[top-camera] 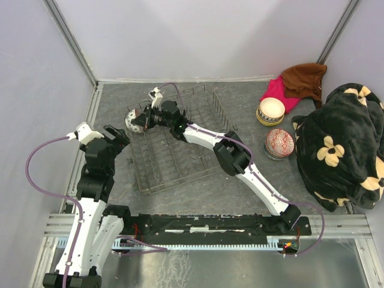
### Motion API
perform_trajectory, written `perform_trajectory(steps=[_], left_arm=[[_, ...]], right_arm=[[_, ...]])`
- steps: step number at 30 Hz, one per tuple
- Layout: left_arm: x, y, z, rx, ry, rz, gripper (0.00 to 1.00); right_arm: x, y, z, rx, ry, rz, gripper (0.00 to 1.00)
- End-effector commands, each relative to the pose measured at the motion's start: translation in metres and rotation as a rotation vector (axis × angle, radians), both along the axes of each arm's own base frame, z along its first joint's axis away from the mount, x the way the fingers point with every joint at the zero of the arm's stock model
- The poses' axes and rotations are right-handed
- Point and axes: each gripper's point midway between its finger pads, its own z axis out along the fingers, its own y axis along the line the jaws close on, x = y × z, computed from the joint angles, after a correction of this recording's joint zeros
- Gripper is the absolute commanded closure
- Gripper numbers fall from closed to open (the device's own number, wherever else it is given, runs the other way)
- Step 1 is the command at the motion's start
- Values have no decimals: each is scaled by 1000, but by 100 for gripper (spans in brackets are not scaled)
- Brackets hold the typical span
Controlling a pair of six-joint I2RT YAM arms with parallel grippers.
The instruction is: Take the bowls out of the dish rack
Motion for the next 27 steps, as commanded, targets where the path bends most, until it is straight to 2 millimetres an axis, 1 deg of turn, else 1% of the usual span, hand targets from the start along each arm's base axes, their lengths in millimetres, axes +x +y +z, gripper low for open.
perform_trajectory(steps=[1, 5, 8, 9, 10, 11, 12, 13, 27], left_arm=[[4, 2, 12, -19, -54, 20, 9], [4, 2, 11, -18, -51, 21, 9], [4, 3, 11, -17, -54, 24, 9], [4, 3, 11, -16, -53, 24, 9], [3, 3, 11, -16, -55, 24, 9], [3, 3, 12, -16, -59, 26, 9], [2, 3, 12, -16, -58, 26, 9], [2, 3, 12, -15, -57, 26, 9], [-1, 4, 12, -16, -58, 33, 9]], right_arm=[[-1, 0, 62, 105, -119, -5, 99], [-2, -1, 70, 74, -171, -26, 99], [-7, 0, 76, 43, -214, -39, 99], [-9, 0, 81, 42, -228, -45, 99], [-10, 1, 80, 35, -234, -48, 99], [-11, 0, 85, 36, -245, -53, 99], [-13, -1, 94, 42, -261, -60, 99], [-14, -1, 98, 43, -270, -65, 99], [-29, -11, 136, 77, -363, -92, 99]])
